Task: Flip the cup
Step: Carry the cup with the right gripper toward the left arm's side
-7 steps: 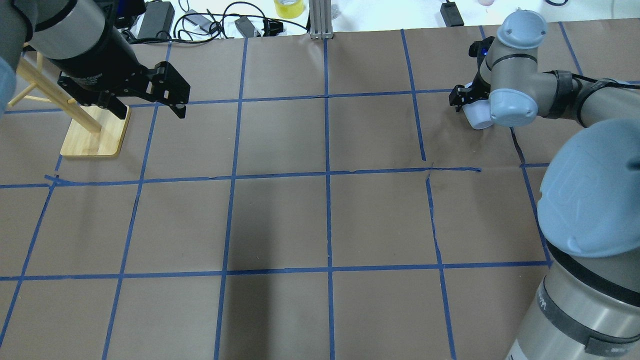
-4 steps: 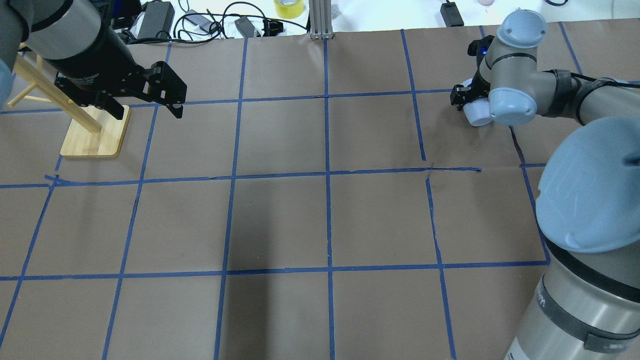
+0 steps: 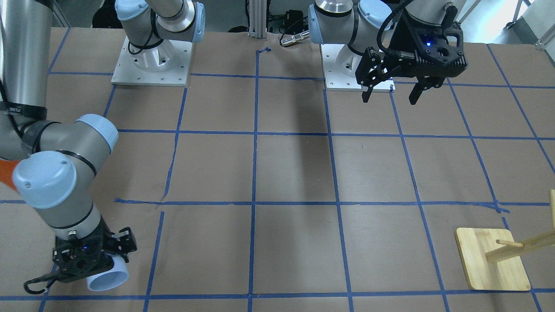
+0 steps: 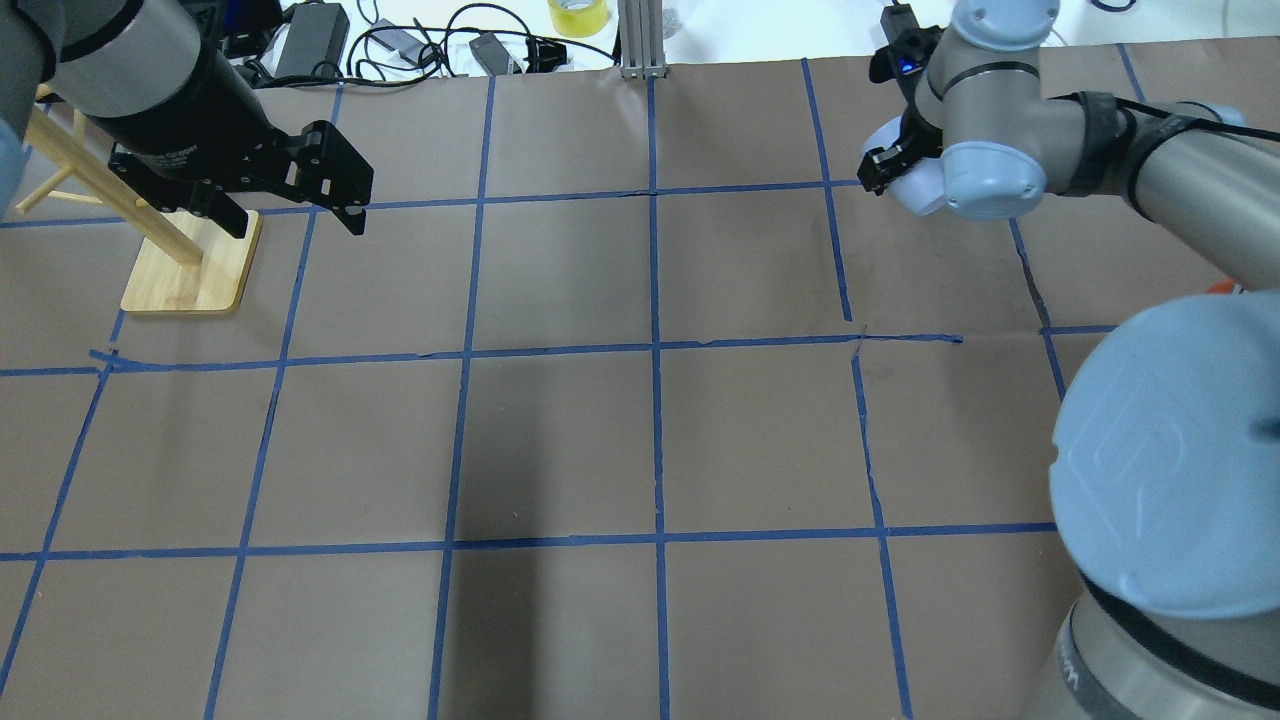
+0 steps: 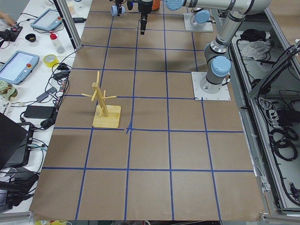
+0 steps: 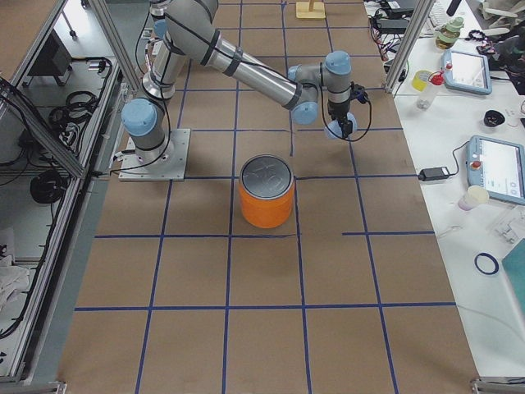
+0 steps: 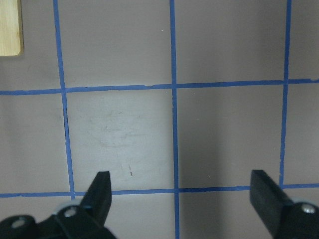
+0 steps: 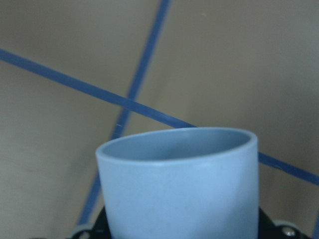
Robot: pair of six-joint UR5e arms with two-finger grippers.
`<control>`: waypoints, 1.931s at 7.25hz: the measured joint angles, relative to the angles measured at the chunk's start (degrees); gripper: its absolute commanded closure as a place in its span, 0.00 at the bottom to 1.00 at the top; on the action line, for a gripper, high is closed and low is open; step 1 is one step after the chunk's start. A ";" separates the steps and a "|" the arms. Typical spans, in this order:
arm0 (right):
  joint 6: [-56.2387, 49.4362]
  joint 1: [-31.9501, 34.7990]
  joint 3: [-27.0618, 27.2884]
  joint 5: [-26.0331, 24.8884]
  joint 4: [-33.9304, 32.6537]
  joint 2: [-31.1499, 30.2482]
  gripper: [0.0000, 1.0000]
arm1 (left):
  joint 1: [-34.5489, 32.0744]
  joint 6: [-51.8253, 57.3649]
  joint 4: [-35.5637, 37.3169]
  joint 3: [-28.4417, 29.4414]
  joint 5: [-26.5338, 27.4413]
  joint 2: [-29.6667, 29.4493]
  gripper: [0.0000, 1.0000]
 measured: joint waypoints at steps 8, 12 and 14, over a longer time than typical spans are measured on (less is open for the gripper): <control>-34.46 24.22 -4.01 9.50 -0.81 5.43 0.76 | 0.13 0.08 -0.08 0.02 0.07 0.22 0.00; -35.47 26.03 -4.14 12.24 -1.33 8.29 0.44 | 0.17 0.08 -0.09 -0.27 -0.02 0.26 0.00; -35.48 26.58 -4.18 12.69 -1.35 9.03 0.00 | 0.17 0.06 -0.17 -0.08 0.06 0.26 0.00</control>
